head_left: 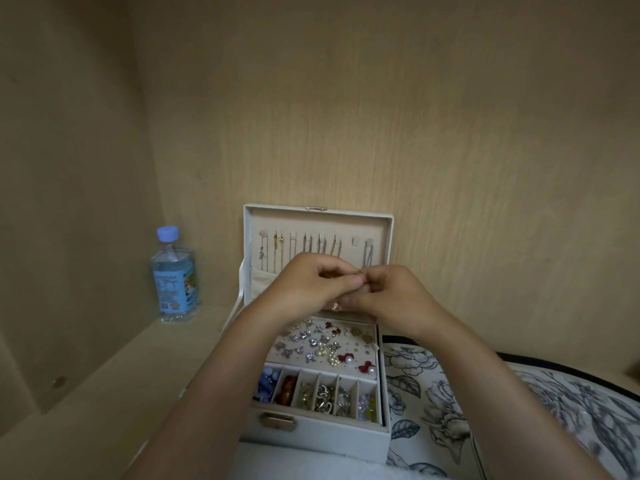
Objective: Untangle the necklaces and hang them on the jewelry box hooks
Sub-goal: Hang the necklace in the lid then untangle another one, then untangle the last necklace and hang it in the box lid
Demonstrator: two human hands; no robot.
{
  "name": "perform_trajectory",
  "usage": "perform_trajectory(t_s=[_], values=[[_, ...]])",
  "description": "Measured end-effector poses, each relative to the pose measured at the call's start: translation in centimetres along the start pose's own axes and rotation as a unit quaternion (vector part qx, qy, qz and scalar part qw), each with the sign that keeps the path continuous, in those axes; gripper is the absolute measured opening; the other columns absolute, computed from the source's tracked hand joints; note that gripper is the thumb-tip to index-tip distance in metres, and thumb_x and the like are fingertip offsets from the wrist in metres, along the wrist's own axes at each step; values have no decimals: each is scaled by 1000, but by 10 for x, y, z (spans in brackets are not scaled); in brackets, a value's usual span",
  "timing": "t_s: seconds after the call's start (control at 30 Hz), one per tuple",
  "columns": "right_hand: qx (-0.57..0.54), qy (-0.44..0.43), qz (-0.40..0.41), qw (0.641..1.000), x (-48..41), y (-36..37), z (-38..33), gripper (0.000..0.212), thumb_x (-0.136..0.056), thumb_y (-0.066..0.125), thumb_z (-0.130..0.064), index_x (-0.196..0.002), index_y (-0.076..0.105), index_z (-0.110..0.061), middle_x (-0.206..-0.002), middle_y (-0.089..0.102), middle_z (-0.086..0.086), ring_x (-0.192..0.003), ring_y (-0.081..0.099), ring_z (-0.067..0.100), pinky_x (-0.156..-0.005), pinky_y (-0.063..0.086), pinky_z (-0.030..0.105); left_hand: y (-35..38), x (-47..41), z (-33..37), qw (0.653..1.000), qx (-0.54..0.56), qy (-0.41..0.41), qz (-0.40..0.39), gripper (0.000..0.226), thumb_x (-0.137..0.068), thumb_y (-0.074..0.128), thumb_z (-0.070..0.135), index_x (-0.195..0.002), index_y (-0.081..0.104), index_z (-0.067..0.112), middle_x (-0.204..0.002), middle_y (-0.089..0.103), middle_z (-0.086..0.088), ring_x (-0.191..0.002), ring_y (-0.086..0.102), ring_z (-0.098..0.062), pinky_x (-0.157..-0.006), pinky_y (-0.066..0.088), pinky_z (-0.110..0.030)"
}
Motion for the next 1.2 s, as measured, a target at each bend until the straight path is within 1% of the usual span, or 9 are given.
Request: perform_trajectory(t_s=[0.07,0.2,0.4,0.53,0.6,0.7,0.93,1.03,1.2], values=[[-9,-11,39,999,-4,2,0,2,-87,74,-10,-86,76,-10,-76,75,9,-64,69,18,-63,57,30,-10,0,-1,998,-52,22,16,9,-86,75,21,-93,79,24,-86,76,10,-86,70,-4,-84,55,-26],[-26,-6,82,996,-9,0,0,16,-92,69,-13,-78,74,-11,-62,70,0,-44,53,10,-46,43,22,-36,-2,-9,991,-96,33,86,16,-84,76,33,-100,75,33,-94,72,17,-92,65,3,-90,52,-26],[4,-18,150,989,-32,-14,-14,11,-90,70,-9,-83,77,-12,-72,75,2,-55,64,7,-47,47,22,-38,-1,-21,947,-309,41,74,24,-89,66,36,-112,70,32,-106,62,11,-100,57,-8,-90,52,-37],[153,-64,168,972,-43,-12,-33,11,-88,70,-16,-80,76,-21,-70,73,-8,-61,65,-3,-57,49,13,-28,-2,-22,906,-415,58,65,32,-91,58,40,-122,65,35,-114,59,3,-111,47,-18,-92,44,-38],[231,-84,166,955,-45,-8,-39,8,-88,70,-20,-85,77,-24,-75,73,-10,-70,66,1,-66,53,20,-26,-1,-21,885,-453,70,79,32,-92,55,41,-122,63,33,-114,56,2,-111,42,-19,-94,35,-36],[321,-97,134,932,-46,5,-38,12,-88,68,-20,-91,77,-26,-84,73,-10,-80,68,10,-71,57,31,-26,-1,-24,881,-461,66,85,28,-91,57,42,-116,64,30,-115,51,4,-113,37,-17,-100,33,-36],[432,-107,110,889,-39,22,-32,16,-87,65,-21,-95,73,-32,-89,71,-13,-81,66,10,-65,55,28,-28,-1,-24,891,-440,72,82,20,-91,58,41,-107,65,30,-106,60,8,-107,45,-15,-100,32,-34],[446,-127,108,879,-32,24,-37,18,-89,59,-24,-97,74,-30,-93,71,-11,-81,66,12,-67,57,33,-27,-2,-26,892,-441,69,77,25,-91,57,42,-111,66,30,-107,59,6,-107,44,-16,-99,32,-35],[447,-96,15,889,-24,37,-22,28,-90,54,-29,-111,71,-29,-103,67,-4,-93,64,18,-75,57,37,-27,-3,-23,891,-442,64,80,26,-92,56,41,-112,67,30,-111,59,4,-109,44,-17,-99,33,-37]])
Point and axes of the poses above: each hand's wrist, its own x-axis away from the middle knuckle, its own y-axis out of the palm, z = x × y, the point moved 9 cm from there along -x, towards the middle knuckle
